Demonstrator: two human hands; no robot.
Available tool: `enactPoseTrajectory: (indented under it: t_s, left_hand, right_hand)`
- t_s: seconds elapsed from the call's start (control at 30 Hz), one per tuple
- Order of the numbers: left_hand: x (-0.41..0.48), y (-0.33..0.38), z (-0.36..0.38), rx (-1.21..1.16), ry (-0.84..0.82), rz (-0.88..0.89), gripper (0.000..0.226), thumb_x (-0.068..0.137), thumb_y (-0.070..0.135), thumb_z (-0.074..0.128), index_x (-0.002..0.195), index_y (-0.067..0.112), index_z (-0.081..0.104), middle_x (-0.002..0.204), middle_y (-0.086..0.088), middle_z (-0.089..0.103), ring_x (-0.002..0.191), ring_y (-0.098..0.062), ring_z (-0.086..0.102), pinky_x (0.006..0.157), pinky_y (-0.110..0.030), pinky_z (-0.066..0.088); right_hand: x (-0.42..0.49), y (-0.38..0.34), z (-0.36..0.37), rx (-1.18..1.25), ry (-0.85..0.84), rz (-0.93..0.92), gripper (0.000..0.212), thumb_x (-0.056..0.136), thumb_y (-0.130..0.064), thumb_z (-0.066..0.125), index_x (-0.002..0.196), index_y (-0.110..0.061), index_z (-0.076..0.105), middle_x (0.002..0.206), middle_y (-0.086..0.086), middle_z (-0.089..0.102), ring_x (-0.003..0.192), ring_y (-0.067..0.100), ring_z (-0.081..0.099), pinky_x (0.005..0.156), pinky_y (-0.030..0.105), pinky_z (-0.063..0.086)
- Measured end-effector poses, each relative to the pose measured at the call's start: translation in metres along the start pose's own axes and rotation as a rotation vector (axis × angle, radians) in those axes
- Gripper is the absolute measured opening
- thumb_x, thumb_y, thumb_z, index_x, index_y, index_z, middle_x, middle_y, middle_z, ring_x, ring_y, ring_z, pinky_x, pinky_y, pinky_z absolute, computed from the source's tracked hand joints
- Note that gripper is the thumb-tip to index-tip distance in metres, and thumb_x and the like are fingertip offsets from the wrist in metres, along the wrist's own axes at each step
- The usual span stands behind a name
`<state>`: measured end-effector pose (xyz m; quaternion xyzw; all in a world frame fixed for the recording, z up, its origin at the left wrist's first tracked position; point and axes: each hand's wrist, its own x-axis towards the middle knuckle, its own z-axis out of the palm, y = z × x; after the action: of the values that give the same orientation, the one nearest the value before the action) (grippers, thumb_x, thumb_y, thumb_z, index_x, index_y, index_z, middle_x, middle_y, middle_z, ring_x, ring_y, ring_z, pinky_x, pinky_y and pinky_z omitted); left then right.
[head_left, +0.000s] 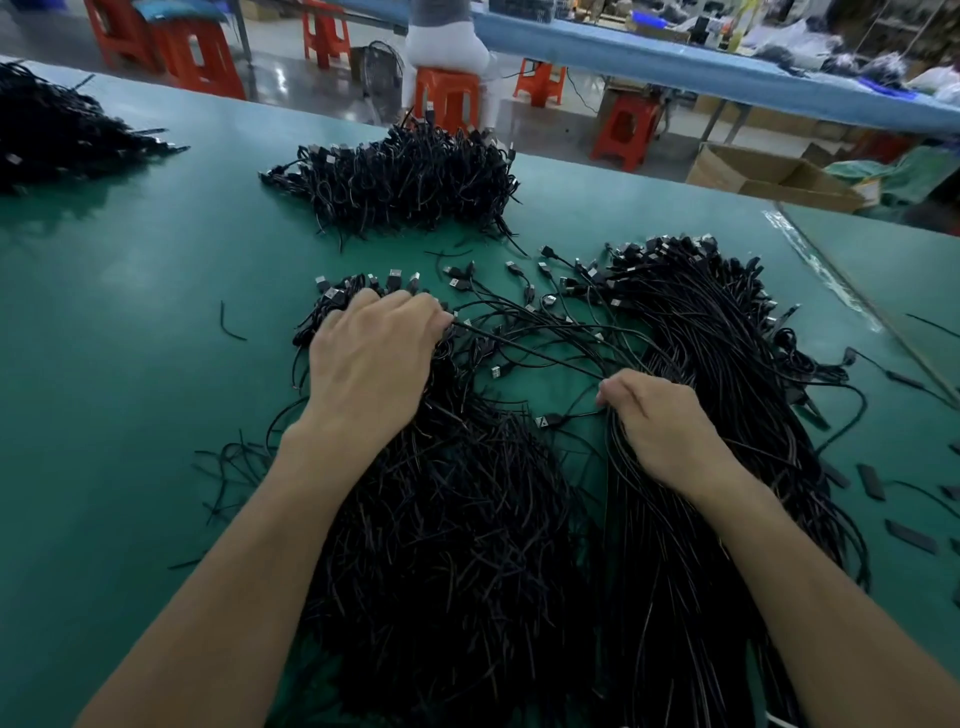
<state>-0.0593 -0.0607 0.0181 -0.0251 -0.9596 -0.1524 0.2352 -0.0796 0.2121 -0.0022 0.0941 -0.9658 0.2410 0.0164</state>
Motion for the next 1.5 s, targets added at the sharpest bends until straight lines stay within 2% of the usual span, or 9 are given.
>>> enactPoseTrajectory:
  t_s: [0.13, 0.3, 0.4, 0.5, 0.67, 0.87, 1.07, 1.2, 1.5]
  left_hand:
    - [0.0, -0.005, -0.002, 0.048, -0.13, 0.0, 0.028, 0.106, 0.025, 0.041, 0.108, 0.02, 0.069, 0.105, 0.0, 0.07, 0.099, -0.024, 0.06, 0.092, -0.045, 0.048]
    - [-0.003, 0.018, -0.004, -0.419, -0.397, 0.084, 0.029, 0.102, 0.047, 0.037, 0.101, 0.024, 0.054, 0.075, 0.005, 0.061, 0.054, -0.008, 0.053, 0.05, -0.028, 0.043]
    - [-0.004, 0.026, -0.003, -0.601, -0.228, 0.092, 0.023, 0.105, 0.033, 0.043, 0.094, 0.018, 0.057, 0.067, 0.005, 0.058, 0.046, -0.008, 0.044, 0.043, -0.032, 0.039]
    - [0.001, 0.027, -0.013, -0.828, -0.092, 0.036, 0.022, 0.099, 0.025, 0.058, 0.079, 0.017, 0.06, 0.052, 0.012, 0.05, 0.042, -0.003, 0.037, 0.04, -0.018, 0.029]
    - [0.003, 0.016, -0.034, -1.17, -0.085, 0.014, 0.034, 0.084, 0.032, 0.07, 0.057, 0.025, 0.051, 0.048, 0.015, 0.038, 0.042, -0.002, 0.029, 0.047, -0.004, 0.033]
    - [-0.003, 0.004, -0.02, -1.312, 0.127, -0.515, 0.053, 0.099, 0.024, 0.061, 0.055, 0.026, 0.032, 0.049, 0.008, 0.022, 0.044, -0.01, 0.014, 0.039, -0.019, 0.02]
    - [0.003, -0.005, -0.016, -1.326, 0.387, -0.738, 0.048, 0.102, 0.031, 0.056, 0.064, 0.024, 0.027, 0.05, 0.012, 0.019, 0.048, -0.01, 0.012, 0.044, -0.026, 0.016]
    - [0.001, -0.006, -0.007, -1.244, 0.436, -0.705, 0.051, 0.104, 0.032, 0.052, 0.062, 0.024, 0.024, 0.047, 0.015, 0.019, 0.047, -0.008, 0.013, 0.045, -0.026, 0.017]
    - [-0.012, 0.017, 0.003, -0.777, -0.07, -0.276, 0.056, 0.101, 0.038, 0.052, 0.056, 0.008, 0.039, 0.038, 0.014, 0.036, 0.035, -0.005, 0.03, 0.045, -0.021, 0.03]
  right_hand:
    - [0.003, -0.023, -0.001, 0.068, 0.11, -0.147, 0.033, 0.106, -0.034, 0.041, 0.081, -0.019, 0.057, 0.061, -0.01, 0.047, 0.053, 0.008, 0.042, 0.055, 0.029, 0.035]
    - [0.004, -0.067, -0.012, 0.142, 0.138, -0.336, 0.029, 0.104, -0.033, 0.047, 0.088, -0.015, 0.061, 0.066, -0.011, 0.053, 0.06, 0.006, 0.048, 0.058, 0.025, 0.038]
    - [-0.001, -0.083, -0.018, 0.222, 0.17, -0.426, 0.027, 0.104, -0.031, 0.049, 0.09, -0.013, 0.063, 0.064, -0.011, 0.051, 0.057, 0.007, 0.043, 0.055, 0.018, 0.032]
    - [-0.004, -0.087, -0.022, 0.326, 0.229, -0.476, 0.027, 0.103, -0.031, 0.051, 0.091, -0.013, 0.067, 0.064, -0.007, 0.054, 0.058, 0.008, 0.045, 0.054, 0.016, 0.033]
    - [-0.005, -0.063, -0.016, 0.235, 0.024, -0.301, 0.057, 0.091, -0.065, 0.038, 0.082, -0.019, 0.07, 0.058, -0.015, 0.056, 0.054, 0.002, 0.052, 0.053, 0.024, 0.04]
    - [-0.017, -0.032, -0.009, -0.117, -0.085, -0.071, 0.077, 0.079, -0.082, 0.015, 0.082, -0.02, 0.06, 0.068, -0.004, 0.06, 0.059, 0.013, 0.055, 0.055, 0.032, 0.042]
    - [-0.016, -0.03, -0.017, 0.077, -0.182, -0.137, 0.044, 0.096, -0.057, 0.041, 0.076, -0.025, 0.063, 0.054, -0.03, 0.053, 0.044, 0.002, 0.045, 0.051, 0.022, 0.033]
    - [-0.013, -0.024, -0.013, 0.022, -0.096, -0.133, 0.036, 0.103, -0.042, 0.042, 0.077, -0.024, 0.061, 0.052, -0.01, 0.051, 0.043, 0.005, 0.042, 0.053, 0.028, 0.037]
    - [-0.003, -0.066, -0.017, 0.427, 0.136, -0.243, 0.035, 0.103, -0.031, 0.046, 0.076, -0.013, 0.058, 0.06, 0.007, 0.046, 0.052, 0.006, 0.035, 0.05, 0.023, 0.031]
